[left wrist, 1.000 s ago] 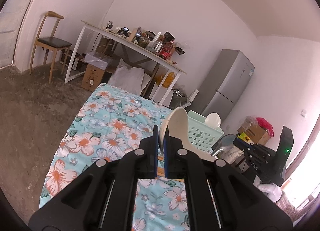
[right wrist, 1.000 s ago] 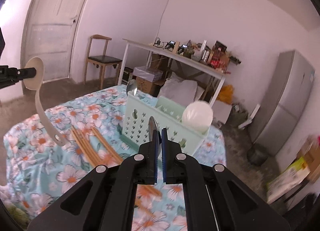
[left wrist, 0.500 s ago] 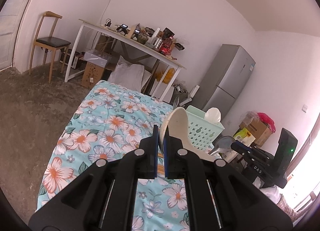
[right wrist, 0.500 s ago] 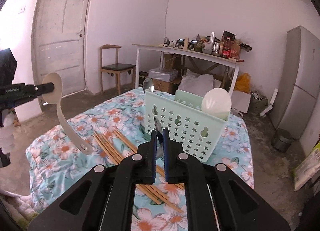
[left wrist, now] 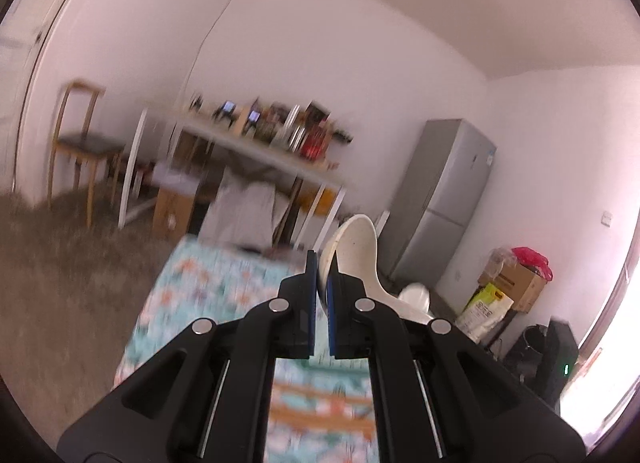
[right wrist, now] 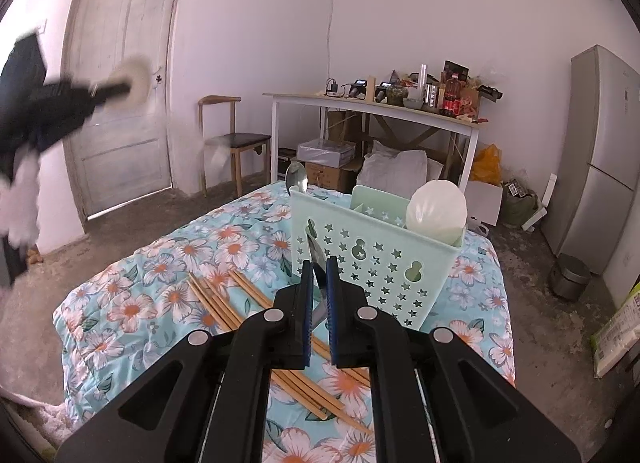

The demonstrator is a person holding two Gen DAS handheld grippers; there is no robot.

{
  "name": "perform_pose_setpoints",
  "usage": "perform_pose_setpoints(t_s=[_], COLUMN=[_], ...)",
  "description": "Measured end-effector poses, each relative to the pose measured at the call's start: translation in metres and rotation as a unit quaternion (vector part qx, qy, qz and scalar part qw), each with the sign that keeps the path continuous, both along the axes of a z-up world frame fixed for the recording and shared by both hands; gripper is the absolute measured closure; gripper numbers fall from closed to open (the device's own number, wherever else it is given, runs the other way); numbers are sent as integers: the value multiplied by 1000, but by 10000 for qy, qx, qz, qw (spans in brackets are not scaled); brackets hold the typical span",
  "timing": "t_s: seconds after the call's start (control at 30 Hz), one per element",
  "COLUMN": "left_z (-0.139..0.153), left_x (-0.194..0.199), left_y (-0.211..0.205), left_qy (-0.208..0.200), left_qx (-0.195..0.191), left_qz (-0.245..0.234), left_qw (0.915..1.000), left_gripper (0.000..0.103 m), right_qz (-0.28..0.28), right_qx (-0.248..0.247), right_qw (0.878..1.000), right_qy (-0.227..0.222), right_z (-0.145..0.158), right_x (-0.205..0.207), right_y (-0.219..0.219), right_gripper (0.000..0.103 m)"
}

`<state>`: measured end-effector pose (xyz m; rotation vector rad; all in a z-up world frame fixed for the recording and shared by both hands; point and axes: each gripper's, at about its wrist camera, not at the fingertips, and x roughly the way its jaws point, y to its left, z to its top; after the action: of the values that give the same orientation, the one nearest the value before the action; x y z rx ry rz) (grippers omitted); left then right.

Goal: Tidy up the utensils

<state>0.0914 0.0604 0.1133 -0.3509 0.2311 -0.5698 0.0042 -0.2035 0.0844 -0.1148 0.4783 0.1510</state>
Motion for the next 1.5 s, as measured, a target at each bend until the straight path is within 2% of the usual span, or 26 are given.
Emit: perform_pose_setpoints(t_s=[0.1,0.2,0.4,0.6,0.77,0.9,1.0,1.07,1.1,1.17,1.3,1.33,1.4,1.5], left_z=[18,27,28,28,28,28,24,20,18,14,12,13,13,11], left_x=[9,22,44,63,78,90,97,103,106,113,118,119,119,113], left_y=[-17,-34,-60,-80,-101,-125,-144,-155,-158,-162,-153,-144,-133,-113], left_qy=[-284,-372,-308,-141,-144,-160,-159,-16,80,260,541,624,720,746], left_qx=[232,399,856,1400,1887,2402,2876,3001,3013,2805,2021,1678,1268,842], left_qz=[60,82,250,413,552,620,672,553,485,241,-87,-142,-213,-186], left_qw=[9993,9985,9955,9892,9804,9686,9553,9523,9523,9592,9778,9837,9891,9935], left_gripper=[99,99,99,99,99,99,99,99,98,95,74,72,71,66], right_qz=[-77,-138,-233,-323,-413,-493,-537,-552,-563,-592,-667,-680,-697,-701], right_qx=[28,46,186,212,281,313,329,342,336,317,270,254,221,151], right_qw=[9999,9998,9992,9982,9968,9952,9941,9935,9933,9927,9917,9915,9911,9902], right_qy=[-88,-162,-278,-465,-624,-787,-889,-933,-956,-1003,-1068,-1080,-1117,-1195], right_z=[1,1,6,14,22,30,35,38,39,42,48,49,53,60], right_x=[-1,1,3,2,-3,-10,-15,-18,-20,-22,-27,-27,-29,-30], right_y=[-2,-8,-25,-41,-53,-61,-66,-68,-69,-71,-76,-76,-77,-76], right_gripper=[97,98,100,100,100,100,100,100,100,100,100,100,100,100])
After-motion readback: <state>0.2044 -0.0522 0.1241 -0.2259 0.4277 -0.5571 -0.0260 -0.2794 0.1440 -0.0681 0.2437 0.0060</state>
